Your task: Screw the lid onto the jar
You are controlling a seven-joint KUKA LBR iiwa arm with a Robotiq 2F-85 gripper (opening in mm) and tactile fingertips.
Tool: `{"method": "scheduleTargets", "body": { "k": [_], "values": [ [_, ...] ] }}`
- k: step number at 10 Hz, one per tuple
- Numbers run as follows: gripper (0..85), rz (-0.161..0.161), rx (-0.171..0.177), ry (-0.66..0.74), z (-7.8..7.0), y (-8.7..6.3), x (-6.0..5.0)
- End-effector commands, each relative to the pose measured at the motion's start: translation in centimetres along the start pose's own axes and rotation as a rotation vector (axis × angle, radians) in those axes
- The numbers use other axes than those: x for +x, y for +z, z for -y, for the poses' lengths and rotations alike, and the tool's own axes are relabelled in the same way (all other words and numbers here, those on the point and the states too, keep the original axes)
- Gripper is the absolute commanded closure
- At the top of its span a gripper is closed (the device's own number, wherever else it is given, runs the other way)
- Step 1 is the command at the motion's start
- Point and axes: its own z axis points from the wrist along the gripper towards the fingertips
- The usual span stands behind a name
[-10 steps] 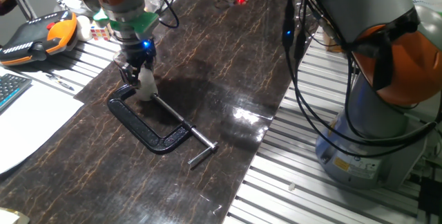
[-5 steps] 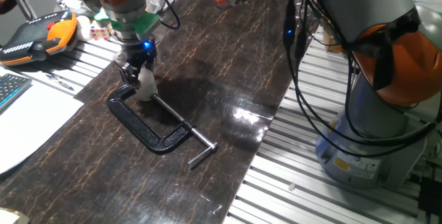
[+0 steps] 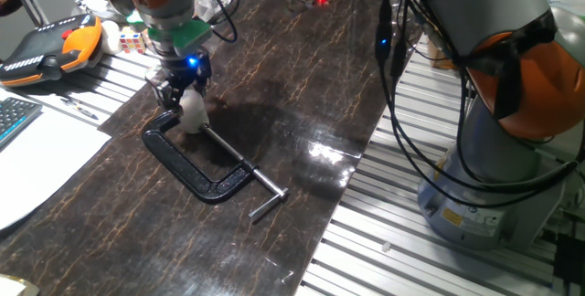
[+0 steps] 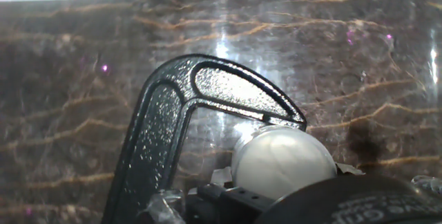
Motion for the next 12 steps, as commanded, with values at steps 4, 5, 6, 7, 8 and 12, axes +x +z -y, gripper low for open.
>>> {"method": "scheduleTargets", "body": {
  "k": [4,5,6,7,8,12],
  "values": [
    [17.7,-0.012,0.015,0.279,0.01,-0.03,-0.03],
    [17.7,-0.014,0.010,0.322,0.02,-0.02,-0.03],
    [17.7,-0.015,0.011,0.362,0.01,-0.02,-0.03],
    [17.7,-0.017,0.009,0.404,0.00,-0.01,-0.03],
    [17.7,-0.015,0.015,0.426,0.02,-0.03,-0.05],
    [18.0,-0.011,0.022,0.544,0.00,-0.06,-0.08]
  ]
}}
